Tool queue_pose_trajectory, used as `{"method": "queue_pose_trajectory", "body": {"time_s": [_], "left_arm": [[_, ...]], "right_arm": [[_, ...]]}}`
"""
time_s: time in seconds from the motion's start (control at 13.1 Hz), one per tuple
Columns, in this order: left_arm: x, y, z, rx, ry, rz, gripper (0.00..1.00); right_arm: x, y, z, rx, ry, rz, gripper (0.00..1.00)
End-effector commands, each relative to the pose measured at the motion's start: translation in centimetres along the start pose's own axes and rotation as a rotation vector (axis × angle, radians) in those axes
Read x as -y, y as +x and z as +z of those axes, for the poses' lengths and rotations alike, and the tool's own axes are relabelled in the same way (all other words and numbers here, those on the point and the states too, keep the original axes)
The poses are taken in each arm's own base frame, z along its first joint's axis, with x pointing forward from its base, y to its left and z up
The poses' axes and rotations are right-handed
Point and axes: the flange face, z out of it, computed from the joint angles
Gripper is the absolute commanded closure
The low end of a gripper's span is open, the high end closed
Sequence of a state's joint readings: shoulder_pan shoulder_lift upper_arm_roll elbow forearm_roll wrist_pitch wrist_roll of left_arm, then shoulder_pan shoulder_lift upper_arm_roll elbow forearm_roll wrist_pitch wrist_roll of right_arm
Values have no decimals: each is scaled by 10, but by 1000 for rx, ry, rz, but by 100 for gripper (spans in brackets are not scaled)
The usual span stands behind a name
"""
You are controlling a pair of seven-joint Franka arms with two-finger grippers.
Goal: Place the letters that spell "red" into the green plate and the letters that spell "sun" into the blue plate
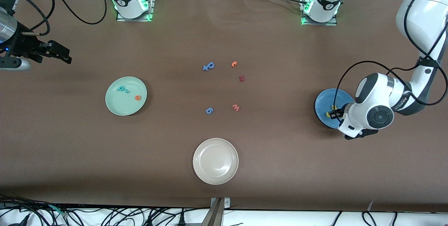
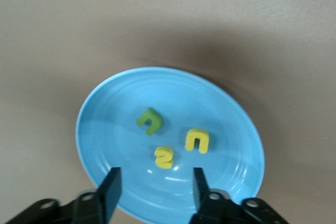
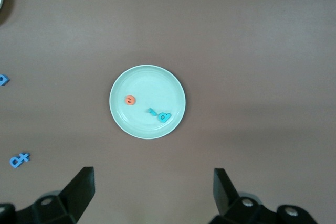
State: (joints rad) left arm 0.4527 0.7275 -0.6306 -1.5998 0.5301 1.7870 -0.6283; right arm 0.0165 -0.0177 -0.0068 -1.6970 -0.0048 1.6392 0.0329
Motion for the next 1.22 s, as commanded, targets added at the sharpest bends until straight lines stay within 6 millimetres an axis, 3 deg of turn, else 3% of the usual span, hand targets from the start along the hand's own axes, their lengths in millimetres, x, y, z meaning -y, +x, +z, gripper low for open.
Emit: {"method": "queue_pose_trajectory", "body": {"time_s": [0.0, 0.15, 0.53, 0.69, 0.84, 1.15], "left_arm": [[22, -6, -38, -24, 15, -3, 0], [44, -6, -56, -40, 0, 12, 0], [129, 5, -99, 26, -40, 222, 0], [163, -7, -110, 53, -58, 309, 0], [183, -38, -149, 24, -162, 385, 0], [176, -117, -227, -55, -196, 324, 0]], "right_arm": [[1, -4, -1, 2, -20, -24, 0], [0, -8, 1, 33, -20, -59, 0], [3, -6, -1, 15, -8, -28, 0], [3, -4, -2, -2, -6, -28, 0], [3, -2, -2, -8, -5, -27, 0], [4, -1, -3, -18, 11, 2, 0]]}}
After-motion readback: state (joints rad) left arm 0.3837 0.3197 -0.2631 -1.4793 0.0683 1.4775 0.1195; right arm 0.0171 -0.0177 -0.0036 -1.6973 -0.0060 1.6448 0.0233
